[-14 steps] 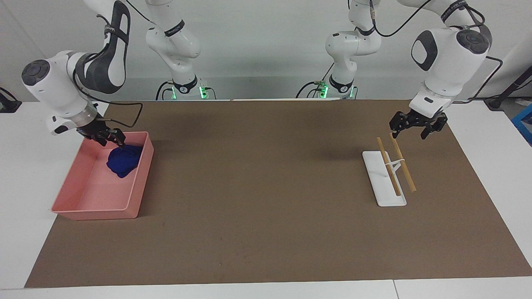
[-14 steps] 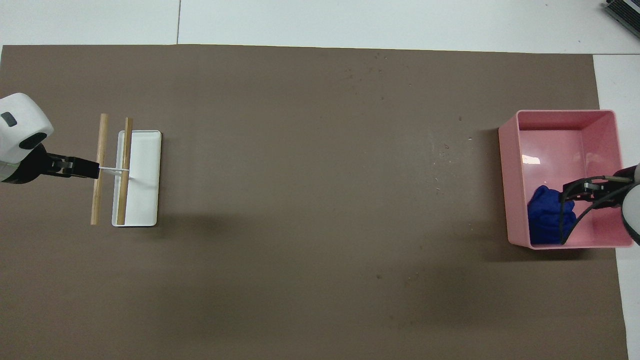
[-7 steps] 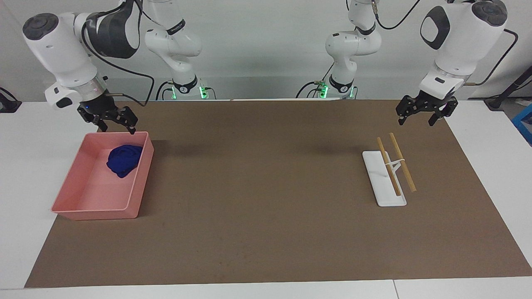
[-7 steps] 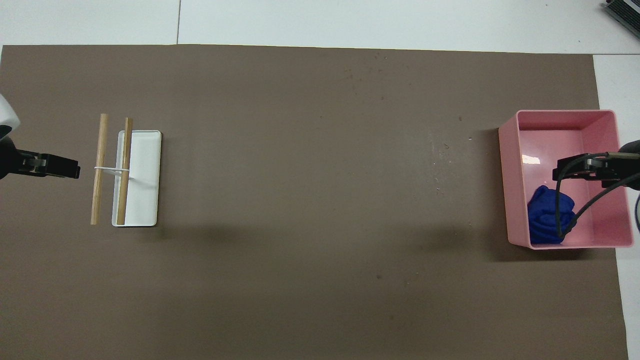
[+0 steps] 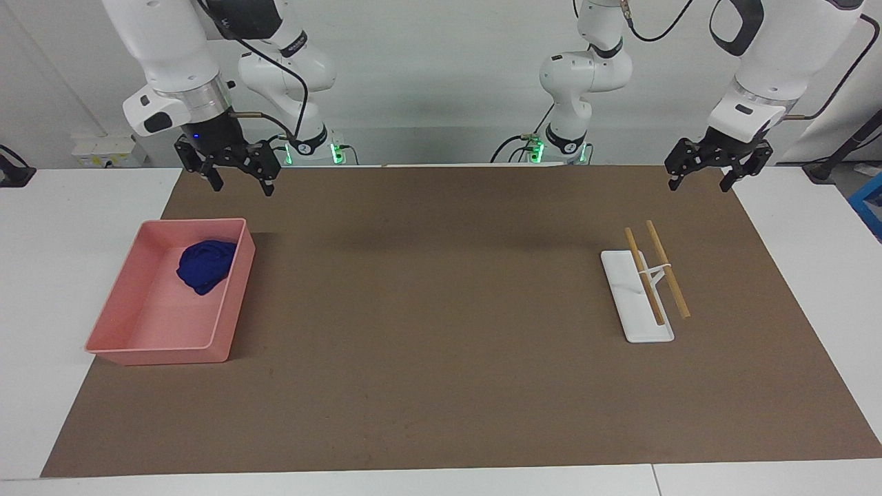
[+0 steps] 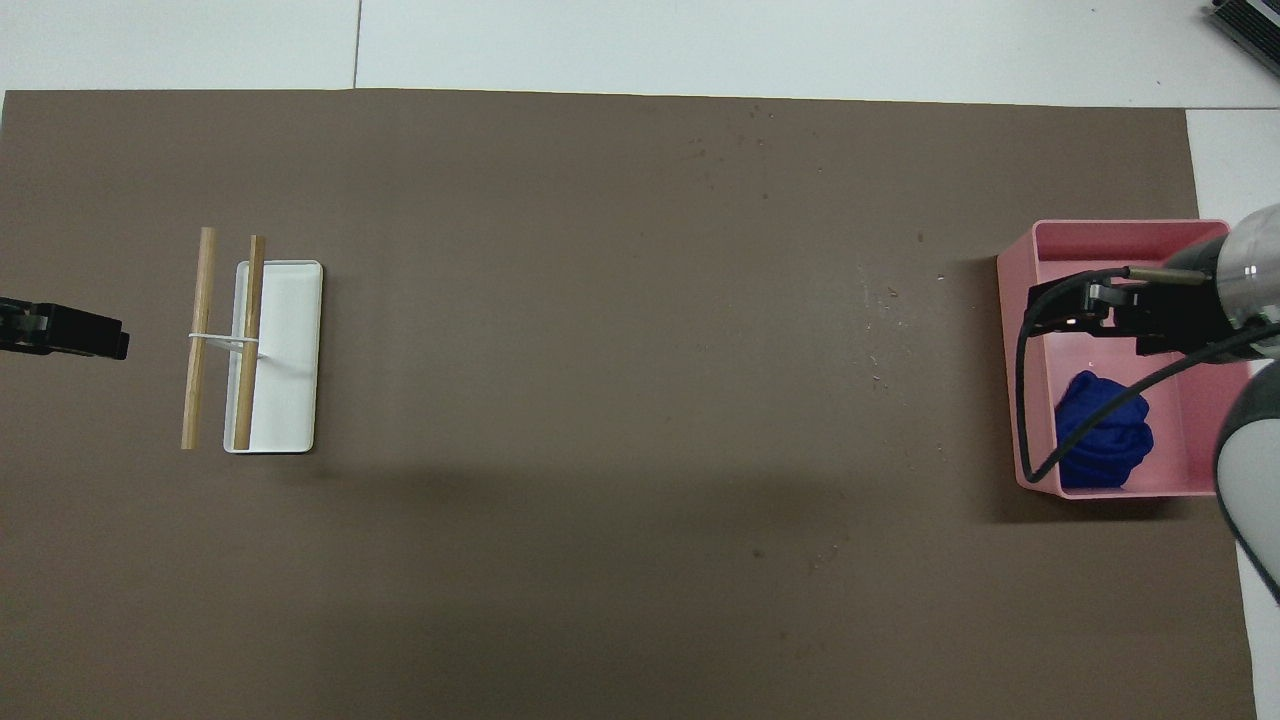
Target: Wipe water with towel using both arms
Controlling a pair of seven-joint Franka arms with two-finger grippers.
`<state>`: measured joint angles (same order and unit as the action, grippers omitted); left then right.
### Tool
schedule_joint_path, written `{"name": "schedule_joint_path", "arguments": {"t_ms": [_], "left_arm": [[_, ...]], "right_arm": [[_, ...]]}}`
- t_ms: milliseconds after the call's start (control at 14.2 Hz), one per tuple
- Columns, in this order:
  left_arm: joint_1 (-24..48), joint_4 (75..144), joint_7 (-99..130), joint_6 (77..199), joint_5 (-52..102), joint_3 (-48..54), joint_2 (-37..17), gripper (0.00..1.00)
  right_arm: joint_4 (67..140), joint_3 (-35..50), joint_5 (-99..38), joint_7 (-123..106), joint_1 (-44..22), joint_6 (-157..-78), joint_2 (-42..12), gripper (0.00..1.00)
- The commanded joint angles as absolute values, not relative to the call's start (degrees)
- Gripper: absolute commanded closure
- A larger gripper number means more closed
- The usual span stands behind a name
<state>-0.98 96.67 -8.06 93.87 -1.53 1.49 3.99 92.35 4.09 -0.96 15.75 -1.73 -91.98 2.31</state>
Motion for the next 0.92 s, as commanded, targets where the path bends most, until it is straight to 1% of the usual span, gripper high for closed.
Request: {"name": "schedule_joint_path", "arguments": {"t_ms": [0, 212, 424, 565, 848], "left_arm": [[-0.09, 95.88, -8.61, 92.46, -0.88, 0.79, 3.69, 0.00], [-0.09, 96.06, -8.61, 92.46, -0.88, 0.79, 3.78, 0.00], [-0.09, 96.06, -8.61, 92.46, -0.88, 0.79, 3.78, 0.00], [-0.09, 96.06, -8.61, 92.37, -0.79, 0.88, 3.87, 0.00], [-0.09, 96.06, -8.61, 92.20, -0.62, 0.88, 3.87, 0.00]], "right_arm": [[83.34, 3.87, -0.09, 16.70, -2.02, -86.15, -2.36, 0.02], [84.19, 3.69, 0.52, 15.21, -0.01, -84.99, -1.41, 0.02], [85.34, 3.78, 1.75, 13.54, 0.96, -85.60, -0.88, 0.02], [87.35, 3.69, 2.98, 12.40, 1.23, -86.57, 0.17, 0.02], [88.15, 3.78, 2.99, 12.30, 1.06, -85.96, 0.53, 0.01]]}}
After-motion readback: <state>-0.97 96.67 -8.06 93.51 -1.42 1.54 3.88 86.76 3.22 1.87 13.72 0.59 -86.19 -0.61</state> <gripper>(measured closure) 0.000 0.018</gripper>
